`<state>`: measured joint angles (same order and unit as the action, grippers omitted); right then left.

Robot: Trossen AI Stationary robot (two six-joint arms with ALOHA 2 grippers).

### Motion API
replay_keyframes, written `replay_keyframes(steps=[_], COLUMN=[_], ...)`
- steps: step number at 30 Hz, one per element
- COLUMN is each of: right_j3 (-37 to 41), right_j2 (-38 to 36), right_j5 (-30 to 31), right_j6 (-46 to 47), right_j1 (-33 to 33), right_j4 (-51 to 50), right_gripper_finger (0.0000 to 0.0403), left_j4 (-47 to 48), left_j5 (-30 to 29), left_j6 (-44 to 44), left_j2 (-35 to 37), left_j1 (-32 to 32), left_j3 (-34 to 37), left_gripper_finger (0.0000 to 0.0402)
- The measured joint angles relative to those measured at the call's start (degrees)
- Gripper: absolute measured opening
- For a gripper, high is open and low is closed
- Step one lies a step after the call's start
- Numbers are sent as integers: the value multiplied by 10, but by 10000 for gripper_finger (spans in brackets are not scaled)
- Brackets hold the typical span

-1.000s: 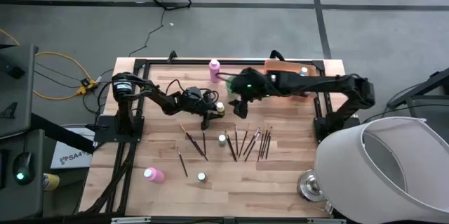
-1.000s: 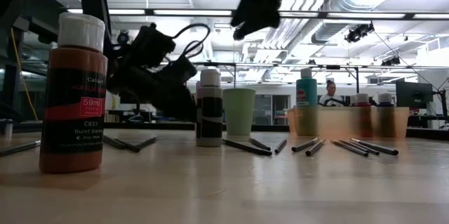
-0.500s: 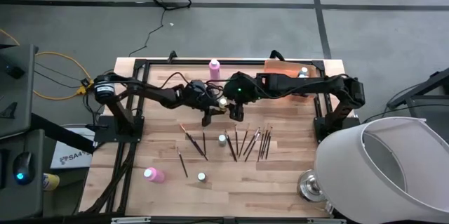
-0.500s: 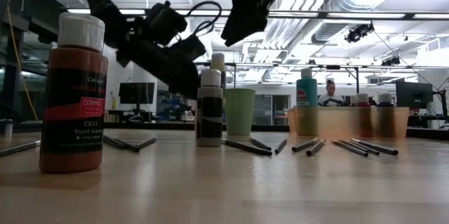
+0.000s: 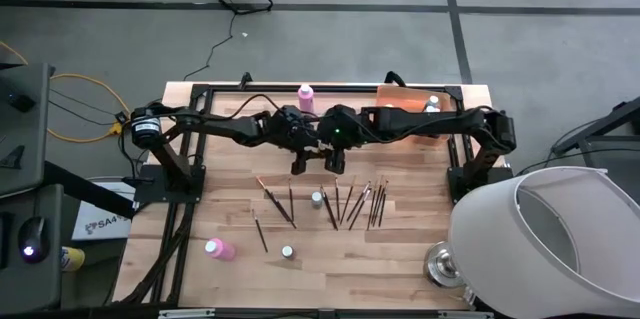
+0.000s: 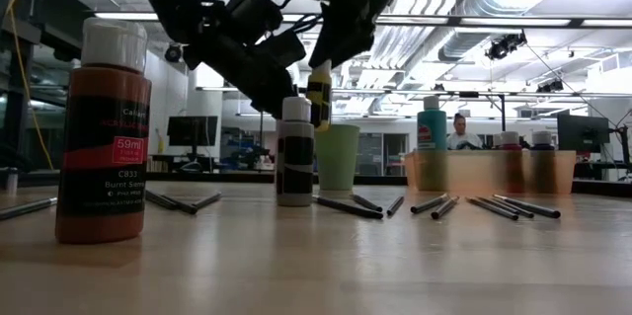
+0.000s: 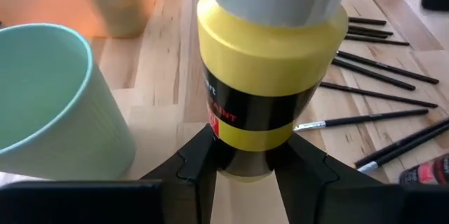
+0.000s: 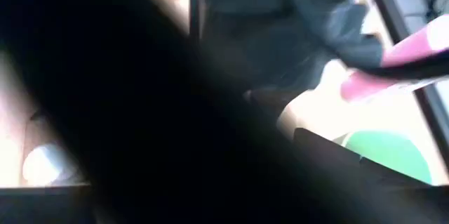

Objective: Pick & Place Paint Supplies
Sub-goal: Put the small yellow paint bottle into the orange bin

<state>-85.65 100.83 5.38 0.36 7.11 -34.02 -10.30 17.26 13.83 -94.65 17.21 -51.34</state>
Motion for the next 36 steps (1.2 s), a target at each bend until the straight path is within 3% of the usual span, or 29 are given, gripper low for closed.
replay_keyframes(steps=[13,20,30,36], right_j3=[0,0,0,0], right_j2=[-2,-3,-42,-80], right_j5=[10,4,5,57], right_j6=[25,61,126,156], right_j1=[2,1,21,42], right_j4=[-4,-5,-48,-93], right_gripper_finger=[115,113,113,113], left_j4=[10,12,17,61], left_j5=[1,5,-7,-50], left_j6=[1,0,14,27], left_j2=[0,0,9,41], left_j1=[0,0,0,0], left_j3=[-1,-1,-1,-1], left_gripper_finger=[115,127,208,222])
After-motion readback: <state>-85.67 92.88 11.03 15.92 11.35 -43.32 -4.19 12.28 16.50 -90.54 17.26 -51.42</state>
